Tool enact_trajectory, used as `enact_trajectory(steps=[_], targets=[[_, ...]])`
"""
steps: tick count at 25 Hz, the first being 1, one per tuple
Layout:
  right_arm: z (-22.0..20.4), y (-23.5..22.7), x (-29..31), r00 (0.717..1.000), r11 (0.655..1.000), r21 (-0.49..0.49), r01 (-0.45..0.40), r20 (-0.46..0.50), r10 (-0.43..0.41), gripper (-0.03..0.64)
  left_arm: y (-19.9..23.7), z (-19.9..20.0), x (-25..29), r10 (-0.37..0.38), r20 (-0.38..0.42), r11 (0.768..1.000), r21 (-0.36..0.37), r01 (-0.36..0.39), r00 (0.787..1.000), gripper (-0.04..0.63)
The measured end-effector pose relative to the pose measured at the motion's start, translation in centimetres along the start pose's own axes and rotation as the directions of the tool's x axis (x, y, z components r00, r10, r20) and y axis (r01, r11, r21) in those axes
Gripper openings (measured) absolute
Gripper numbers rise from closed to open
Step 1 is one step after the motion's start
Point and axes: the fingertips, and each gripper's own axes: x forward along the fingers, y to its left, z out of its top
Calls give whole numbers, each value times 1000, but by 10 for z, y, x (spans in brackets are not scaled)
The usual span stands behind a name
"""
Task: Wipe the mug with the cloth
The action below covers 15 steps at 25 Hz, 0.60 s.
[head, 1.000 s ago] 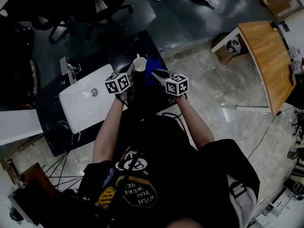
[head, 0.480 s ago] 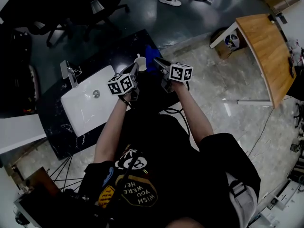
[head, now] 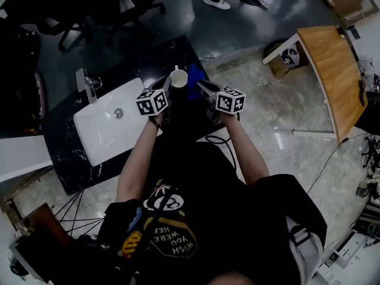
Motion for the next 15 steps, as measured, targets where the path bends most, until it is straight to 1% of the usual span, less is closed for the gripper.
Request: enact_trajectory(steps=[2, 4, 8, 10, 12, 13, 14, 15], targets=[[25, -5, 8, 999, 1000, -7, 19, 49, -19, 61, 9, -3, 0, 39, -19, 999, 14, -39, 999, 2], [29, -7, 19, 999, 1000, -9, 23, 27, -22, 61, 10, -4, 2, 38, -19, 999, -3, -39, 999, 2], [-6, 6, 19, 997, 999, 21, -30, -68, 32, 61, 6, -5, 3, 34, -17, 999, -3, -34, 999, 2], [-32, 14, 12, 990, 998, -2, -58, -126, 57, 61, 5, -5, 3, 35, -15, 999, -8, -35, 999, 2], [-54, 14, 7, 980, 997, -46, -63, -194, 53, 61, 6, -4, 3, 39, -11, 999, -17, -39, 999, 2], [-57, 11, 4, 979, 997, -53, -57, -201, 45, 61, 5, -5, 3, 40, -12, 999, -17, -40, 999, 2], [-53, 9, 0, 983, 998, -46, -50, -181, 41, 61, 4, -5, 3, 37, -15, 999, -16, -38, 999, 2], [-41, 6, -3, 990, 999, -31, -42, -138, 37, 61, 3, -6, 3, 32, -18, 999, -13, -33, 999, 2]])
